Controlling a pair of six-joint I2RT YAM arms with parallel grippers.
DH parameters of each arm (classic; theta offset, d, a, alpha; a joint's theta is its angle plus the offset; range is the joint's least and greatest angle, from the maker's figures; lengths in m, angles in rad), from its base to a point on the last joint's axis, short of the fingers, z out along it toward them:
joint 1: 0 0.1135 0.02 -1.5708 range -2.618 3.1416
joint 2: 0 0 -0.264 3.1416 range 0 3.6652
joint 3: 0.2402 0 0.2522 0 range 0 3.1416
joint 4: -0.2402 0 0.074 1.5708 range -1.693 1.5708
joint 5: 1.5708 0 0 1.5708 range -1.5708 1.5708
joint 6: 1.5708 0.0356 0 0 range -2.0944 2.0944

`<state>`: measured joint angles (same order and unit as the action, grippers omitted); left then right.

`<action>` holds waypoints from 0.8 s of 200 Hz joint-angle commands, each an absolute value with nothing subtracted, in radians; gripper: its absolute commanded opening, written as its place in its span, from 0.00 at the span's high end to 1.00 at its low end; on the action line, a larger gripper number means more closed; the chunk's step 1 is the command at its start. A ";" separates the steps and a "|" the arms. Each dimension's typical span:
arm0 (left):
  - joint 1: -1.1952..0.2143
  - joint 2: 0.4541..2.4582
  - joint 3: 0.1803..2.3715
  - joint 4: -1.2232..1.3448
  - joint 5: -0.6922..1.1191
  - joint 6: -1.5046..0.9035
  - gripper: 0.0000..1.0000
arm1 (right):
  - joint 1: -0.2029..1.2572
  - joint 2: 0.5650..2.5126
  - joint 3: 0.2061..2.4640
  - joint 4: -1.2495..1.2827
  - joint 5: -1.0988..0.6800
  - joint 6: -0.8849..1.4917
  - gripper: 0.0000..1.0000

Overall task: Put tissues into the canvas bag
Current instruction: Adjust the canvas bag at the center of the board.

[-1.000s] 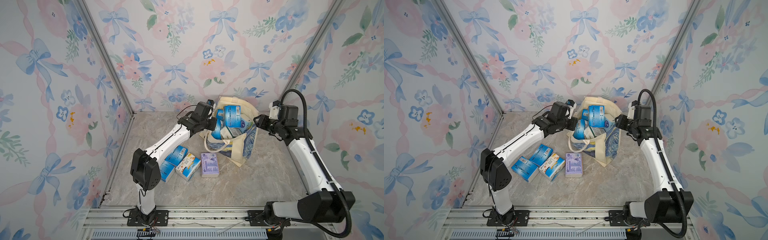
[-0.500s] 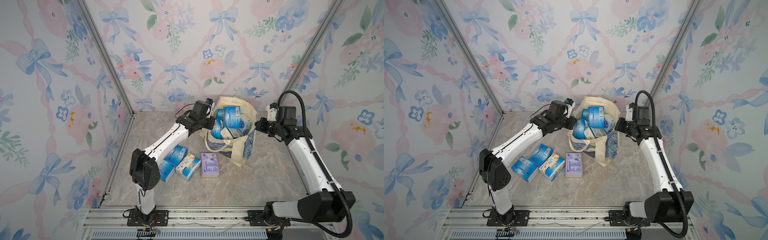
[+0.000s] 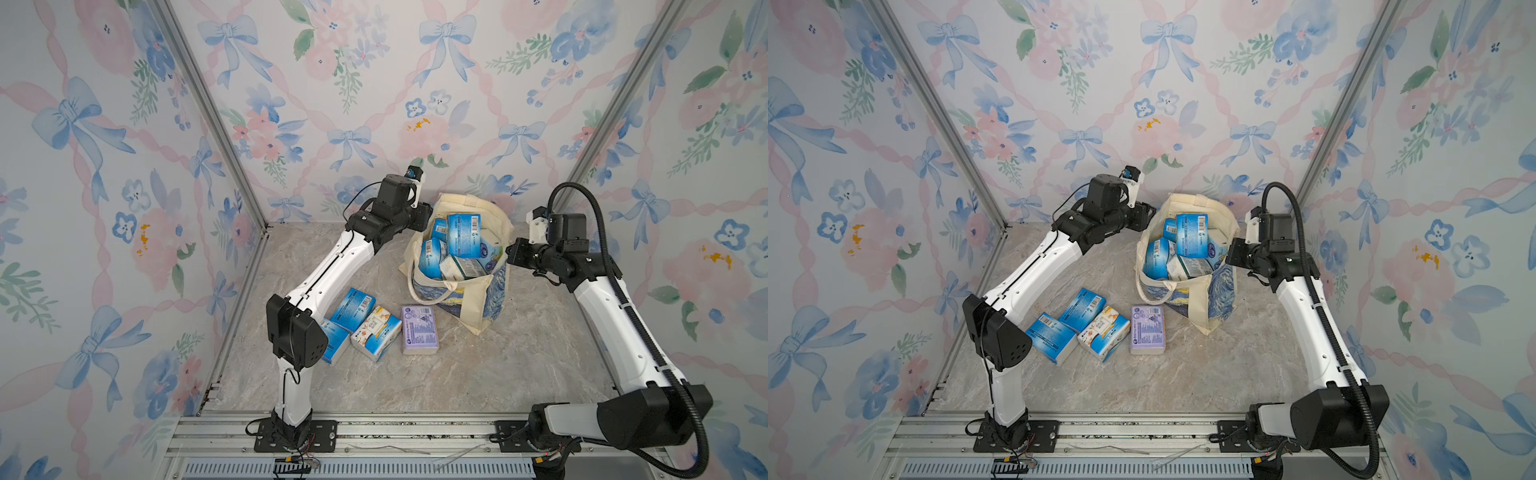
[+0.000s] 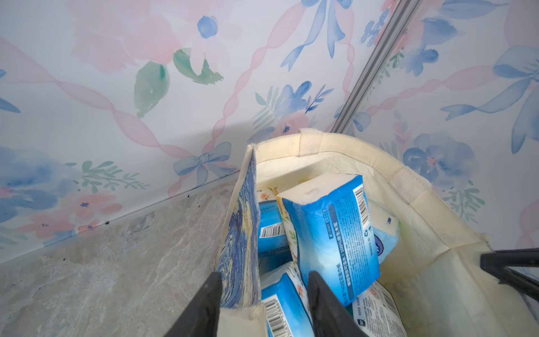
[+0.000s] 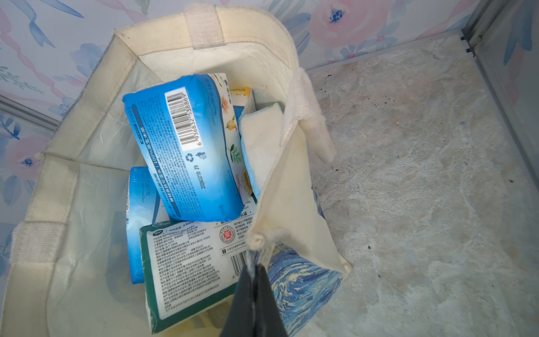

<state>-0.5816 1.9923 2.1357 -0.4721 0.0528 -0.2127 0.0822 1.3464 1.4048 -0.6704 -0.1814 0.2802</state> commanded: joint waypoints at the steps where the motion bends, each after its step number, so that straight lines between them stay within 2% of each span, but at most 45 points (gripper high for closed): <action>1: -0.584 2.065 2.187 -0.486 0.087 -0.166 0.48 | 0.101 1.326 1.391 -0.737 -0.187 0.262 1.00; 76: -0.586 2.205 2.293 -0.487 0.064 -0.111 0.48 | 0.124 1.316 1.392 -0.730 -0.190 0.253 1.00; 109: -0.583 2.257 2.342 -0.487 0.025 -0.092 0.75 | 0.136 1.322 1.382 -0.726 -0.194 0.253 1.00; 122: -0.580 2.275 2.365 -0.486 0.005 -0.093 0.94 | 0.136 1.322 1.381 -0.726 -0.192 0.249 1.00; 129: -0.577 2.283 2.374 -0.486 -0.005 -0.099 1.00 | 0.136 1.325 1.382 -0.726 -0.190 0.248 1.00; 160: -0.553 2.263 2.347 -0.486 -0.088 -0.148 1.00 | 0.136 1.339 1.410 -0.737 -0.153 0.214 1.00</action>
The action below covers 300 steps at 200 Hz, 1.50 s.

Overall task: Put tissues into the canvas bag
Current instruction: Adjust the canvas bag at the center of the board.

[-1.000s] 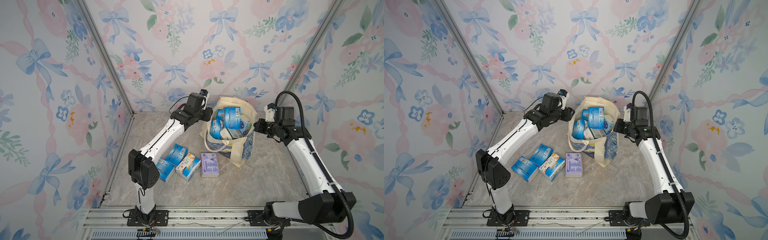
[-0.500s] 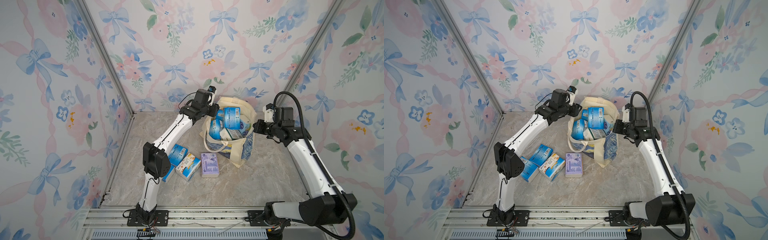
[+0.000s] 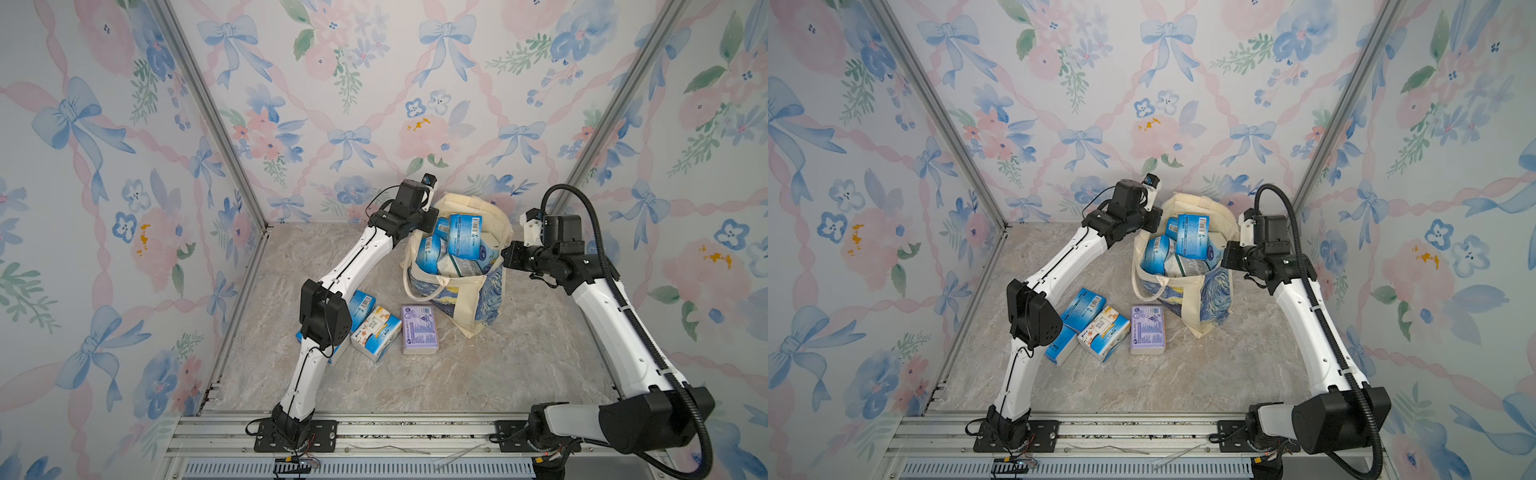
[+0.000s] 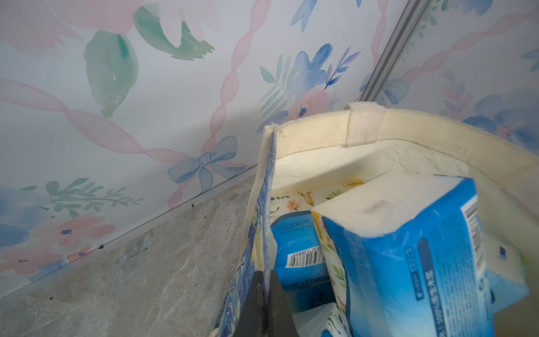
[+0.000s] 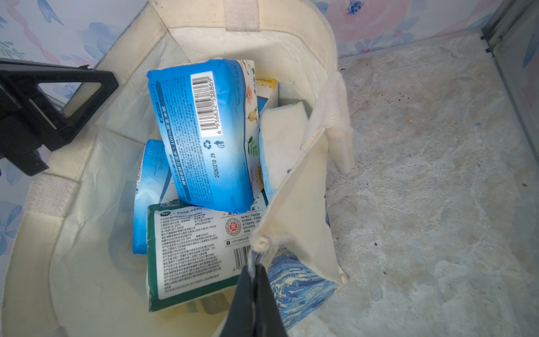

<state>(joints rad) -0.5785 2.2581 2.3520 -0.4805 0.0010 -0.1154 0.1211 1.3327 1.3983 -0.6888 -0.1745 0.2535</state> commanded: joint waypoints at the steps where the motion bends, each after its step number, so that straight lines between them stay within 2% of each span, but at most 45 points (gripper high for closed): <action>1: -0.552 2.260 2.345 -0.486 -0.092 -0.150 1.00 | 0.136 1.340 1.411 -0.737 -0.152 0.213 1.00; 41: -0.542 2.091 2.128 -0.475 -0.253 -0.172 1.00 | 0.135 1.370 1.436 -0.659 -0.123 0.162 1.00; 71: -0.537 1.882 1.842 -0.380 -0.303 -0.207 1.00 | 0.133 1.459 1.524 -0.616 -0.115 0.113 1.00; 109: -0.517 1.646 1.533 -0.260 -0.305 -0.273 1.00 | 0.135 1.577 1.640 -0.507 -0.120 0.070 1.00; 146: -0.476 1.593 1.372 -0.128 -0.278 -0.302 1.00 | 0.148 1.638 1.669 -0.363 -0.110 0.043 1.00; 169: -0.423 1.640 1.350 -0.033 -0.225 -0.327 1.00 | 0.159 1.615 1.605 -0.270 -0.079 0.030 1.00; 195: -0.403 1.723 1.445 0.008 -0.198 -0.328 1.00 | 0.161 1.577 1.508 -0.127 -0.069 0.020 1.00; 241: -0.404 1.841 1.639 -0.011 -0.179 -0.319 1.00 | 0.164 1.671 1.618 -0.077 -0.104 0.020 1.00; 292: -0.457 1.751 1.430 0.016 -0.161 -0.368 1.00 | 0.159 1.678 1.591 -0.163 -0.166 0.072 1.00; 300: -0.473 1.730 1.394 0.025 -0.166 -0.377 1.00 | 0.159 1.671 1.573 -0.173 -0.181 0.087 0.96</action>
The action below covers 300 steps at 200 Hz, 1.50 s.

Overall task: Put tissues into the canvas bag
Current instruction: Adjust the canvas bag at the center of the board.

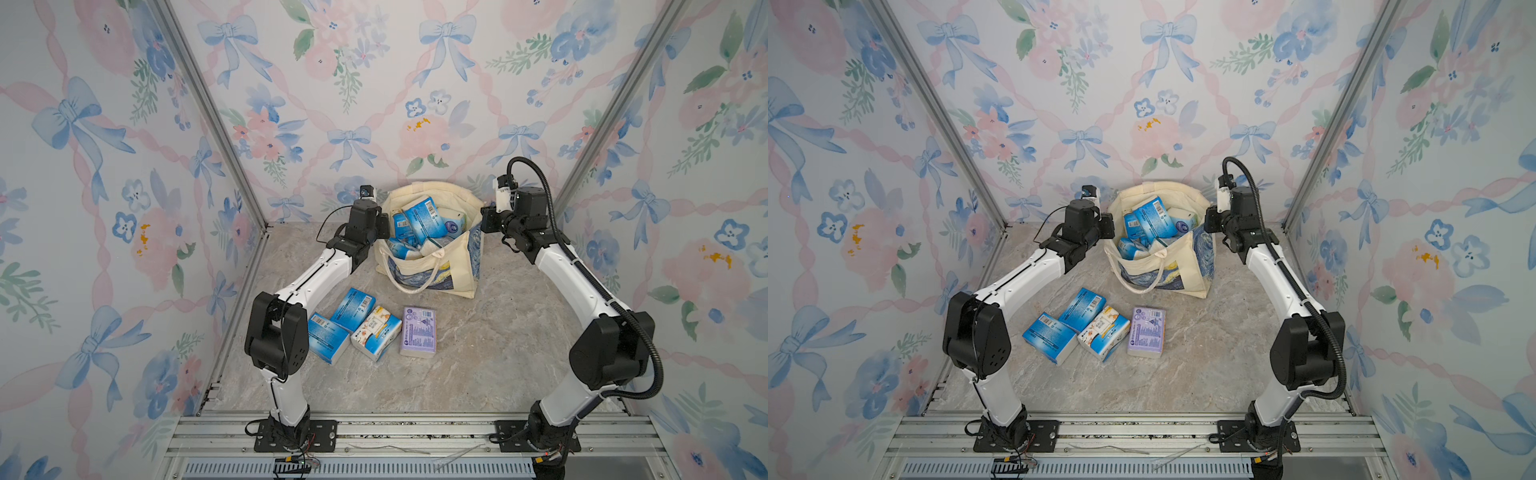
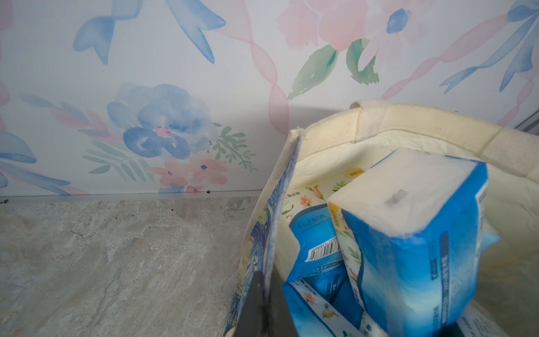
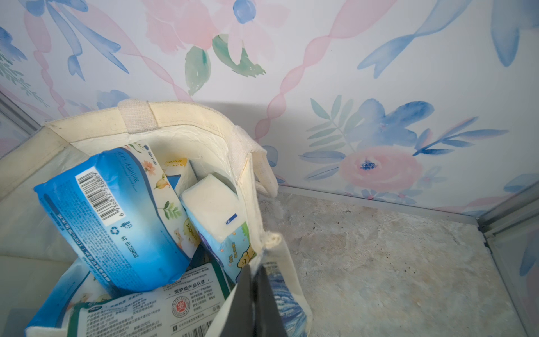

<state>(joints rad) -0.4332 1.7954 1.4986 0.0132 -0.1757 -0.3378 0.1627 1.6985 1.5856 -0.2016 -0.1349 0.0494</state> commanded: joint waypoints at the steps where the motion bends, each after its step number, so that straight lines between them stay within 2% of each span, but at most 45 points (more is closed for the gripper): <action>1: -0.475 1.728 1.388 0.026 -0.167 -0.378 1.00 | 0.159 1.670 1.571 -0.174 -0.183 0.089 0.95; 19: -0.511 1.697 1.309 0.047 -0.174 -0.394 1.00 | 0.153 1.660 1.547 -0.194 -0.221 0.135 0.83; 36: -0.539 1.682 1.269 0.052 -0.193 -0.397 1.00 | 0.147 1.646 1.549 -0.222 -0.267 0.204 0.64; 55: -0.552 1.674 1.247 0.063 -0.193 -0.399 1.00 | 0.145 1.612 1.554 -0.238 -0.298 0.295 0.53; 91: -0.555 1.668 1.251 0.068 -0.173 -0.400 1.00 | 0.173 1.584 1.590 -0.379 -0.285 0.388 0.48; 109: -0.554 1.669 1.273 0.062 -0.168 -0.391 1.00 | 0.218 1.572 1.586 -0.430 -0.233 0.378 0.40; 159: -0.554 1.673 1.308 0.067 -0.149 -0.376 1.00 | 0.323 1.633 1.672 -0.558 -0.135 0.327 0.38; 195: -0.555 1.661 1.316 0.065 -0.144 -0.371 1.00 | 0.365 1.687 1.739 -0.706 0.025 0.269 0.44; 209: -0.553 1.660 1.329 0.053 -0.142 -0.365 1.00 | 0.371 1.672 1.712 -0.710 0.056 0.264 0.50; 241: -0.546 1.673 1.372 0.032 -0.124 -0.359 1.00 | 0.368 1.677 1.701 -0.760 0.096 0.241 0.72; 260: -0.536 1.681 1.389 0.031 -0.113 -0.365 1.00 | 0.369 1.676 1.696 -0.791 0.089 0.227 0.93; 270: -0.526 1.687 1.398 0.030 -0.105 -0.374 0.94 | 0.370 1.661 1.681 -0.804 0.103 0.220 1.00; 282: -0.511 1.693 1.406 0.030 -0.092 -0.384 0.88 | 0.371 1.612 1.637 -0.808 0.127 0.216 1.00; 300: -0.487 1.712 1.422 0.015 -0.070 -0.396 0.87 | 0.369 1.541 1.561 -0.802 0.162 0.211 1.00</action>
